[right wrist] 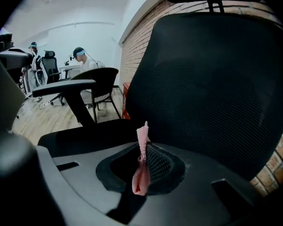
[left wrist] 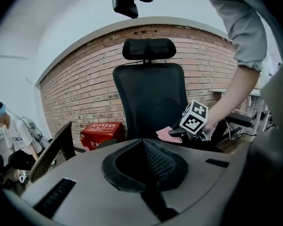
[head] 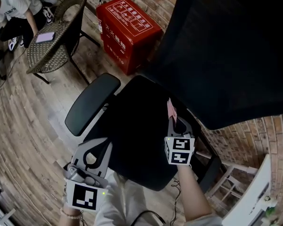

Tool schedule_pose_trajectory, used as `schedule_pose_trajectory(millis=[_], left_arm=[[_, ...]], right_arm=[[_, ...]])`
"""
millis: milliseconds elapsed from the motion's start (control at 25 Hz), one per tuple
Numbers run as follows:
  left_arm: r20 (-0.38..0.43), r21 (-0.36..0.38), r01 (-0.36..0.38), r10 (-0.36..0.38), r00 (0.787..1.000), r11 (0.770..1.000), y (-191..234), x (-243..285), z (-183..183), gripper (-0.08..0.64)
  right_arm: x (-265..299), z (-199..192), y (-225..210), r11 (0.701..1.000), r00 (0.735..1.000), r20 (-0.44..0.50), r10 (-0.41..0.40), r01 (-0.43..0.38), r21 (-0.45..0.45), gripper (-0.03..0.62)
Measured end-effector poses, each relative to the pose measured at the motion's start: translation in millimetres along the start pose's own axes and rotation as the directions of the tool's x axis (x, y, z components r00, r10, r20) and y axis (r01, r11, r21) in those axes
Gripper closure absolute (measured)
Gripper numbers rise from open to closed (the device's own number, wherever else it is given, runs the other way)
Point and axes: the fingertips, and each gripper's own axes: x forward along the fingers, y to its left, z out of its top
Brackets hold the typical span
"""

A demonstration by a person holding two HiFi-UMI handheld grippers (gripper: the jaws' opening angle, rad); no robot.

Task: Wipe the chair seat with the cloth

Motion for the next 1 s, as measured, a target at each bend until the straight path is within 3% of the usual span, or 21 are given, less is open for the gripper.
schedule_pose_trajectory(millis=[480,680,840,1000], left_arm=[[-0.004,-0.012,0.042,-0.042,0.999,0.999,1,21,-37,0.541],[-0.014,-0.024,0.034,-0.034,0.999,0.999,7,18,-49,0.541],[-0.011,-0.032,0.03,-0.03,0.999,0.999,10,15,-54,0.541],[-0.01,-0.04,0.035,-0.036,0.999,0.999,8,11,-58,0.541]], right_arm=[[59,-50,-33,0.986,0.979,-0.118,-0.168,0.169,0.006,0.537],[82,-54,-30,0.984,0.98,-0.13,-0.149,0.159,0.075,0.537],[103,-57,-10,0.986,0.984,-0.161,-0.077,0.099,0.133,0.537],[120,-53,14,0.992,0.985,-0.169,-0.02,0.041,0.123,0.537]])
